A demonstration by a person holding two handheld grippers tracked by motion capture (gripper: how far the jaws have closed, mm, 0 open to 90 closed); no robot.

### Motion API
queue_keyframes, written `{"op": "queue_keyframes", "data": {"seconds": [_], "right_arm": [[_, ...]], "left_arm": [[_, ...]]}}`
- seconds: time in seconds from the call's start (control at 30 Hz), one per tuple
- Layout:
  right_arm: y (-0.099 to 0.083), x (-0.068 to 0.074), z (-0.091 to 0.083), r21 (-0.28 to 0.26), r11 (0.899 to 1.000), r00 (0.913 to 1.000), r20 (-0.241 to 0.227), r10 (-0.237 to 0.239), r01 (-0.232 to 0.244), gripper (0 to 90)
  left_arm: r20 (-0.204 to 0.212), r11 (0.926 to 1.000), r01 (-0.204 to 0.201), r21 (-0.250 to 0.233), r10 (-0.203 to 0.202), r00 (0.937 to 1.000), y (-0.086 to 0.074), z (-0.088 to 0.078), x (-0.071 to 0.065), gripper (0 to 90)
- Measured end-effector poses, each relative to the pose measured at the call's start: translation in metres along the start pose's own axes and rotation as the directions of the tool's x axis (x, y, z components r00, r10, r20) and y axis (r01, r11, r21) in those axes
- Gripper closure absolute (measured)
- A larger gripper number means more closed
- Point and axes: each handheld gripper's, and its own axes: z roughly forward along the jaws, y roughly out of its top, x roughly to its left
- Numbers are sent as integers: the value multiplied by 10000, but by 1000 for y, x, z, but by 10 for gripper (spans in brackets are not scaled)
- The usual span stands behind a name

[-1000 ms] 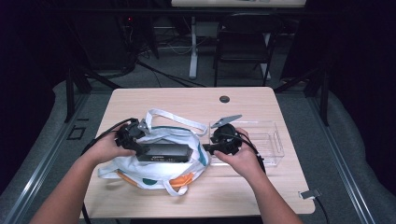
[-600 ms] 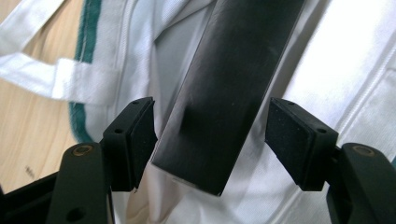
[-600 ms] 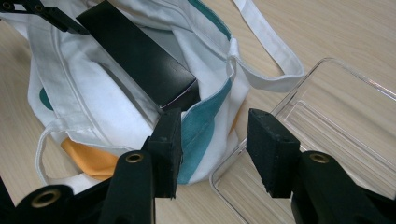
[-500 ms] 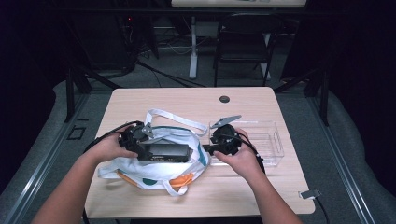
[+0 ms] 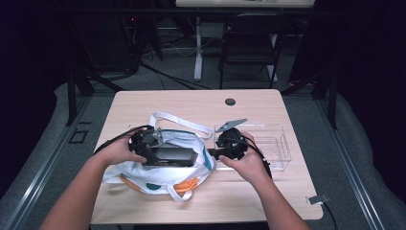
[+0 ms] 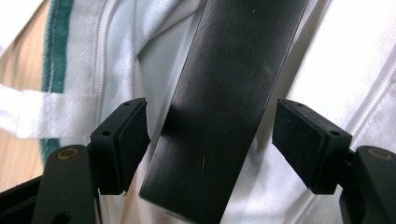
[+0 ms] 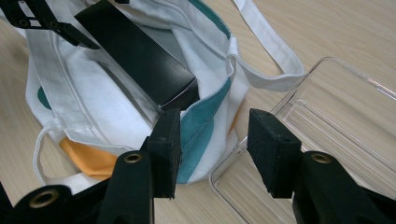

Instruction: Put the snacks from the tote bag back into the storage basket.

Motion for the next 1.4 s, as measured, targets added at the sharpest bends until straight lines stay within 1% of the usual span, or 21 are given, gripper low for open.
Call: {"op": "queue_keyframes", "data": {"seconds": [0.2, 0.43, 0.47, 0.57, 0.7, 0.83, 0.9, 0.93, 1.07, 1.13, 1.2, 1.33, 1.4], "right_arm": [[-1, 1, 0, 30, 10000, 10000, 11, -12, 12, 543], [-2, 1, 0, -29, 10000, 10000, 46, -21, 21, 541], [-2, 1, -1, -29, 10000, 10000, 35, -20, 20, 541], [-2, 0, -1, 0, 10000, 10000, 23, -30, 30, 541], [-2, 1, -1, -28, 10000, 10000, 54, -11, 11, 541], [-2, 2, 0, -15, 10000, 10000, 61, -39, 39, 541], [-2, 2, 1, -14, 10000, 10000, 58, -64, 64, 541], [-2, 2, 2, 51, 9999, 9999, 29, -96, 96, 540], [-3, 4, 3, 55, 9999, 9999, 60, -94, 93, 540], [-3, 4, 4, 72, 9999, 9999, 56, -96, 96, 540], [-3, 4, 4, 124, 9999, 9999, 41, -108, 107, 540], [-3, 5, 5, 91, 9998, 9998, 42, -182, 182, 540], [-3, 6, 6, 52, 9998, 9998, 68, -186, 186, 540]], "left_arm": [[9, 9990, -401, 185, 401, 9992, 5, 8, 1, 271], [188, 9977, -547, 397, 540, 9984, 8, 17, 1, 273], [179, 9972, -620, 430, 612, 9980, 8, 18, 2, 274], [165, 9966, -650, 508, 642, 9978, 9, 21, 1, 276], [264, 9945, -815, 659, 799, 9965, 9, 25, 1, 289], [345, 9945, -786, 693, 764, 9965, 9, 29, 2, 290], [454, 9953, -744, 627, 716, 9964, 9, 31, 3, 297], [501, 9950, -747, 667, 714, 9962, 9, 31, 3, 301], [503, 9945, -801, 676, 768, 9958, 8, 33, 3, 306], [507, 9950, -751, 660, 718, 9961, 9, 33, 3, 306], [483, 9958, -743, 530, 718, 9962, 8, 35, 2, 306], [483, 9959, -746, 509, 721, 9962, 8, 35, 3, 303], [507, 9950, -836, 550, 808, 9954, 8, 35, 4, 303]]}}
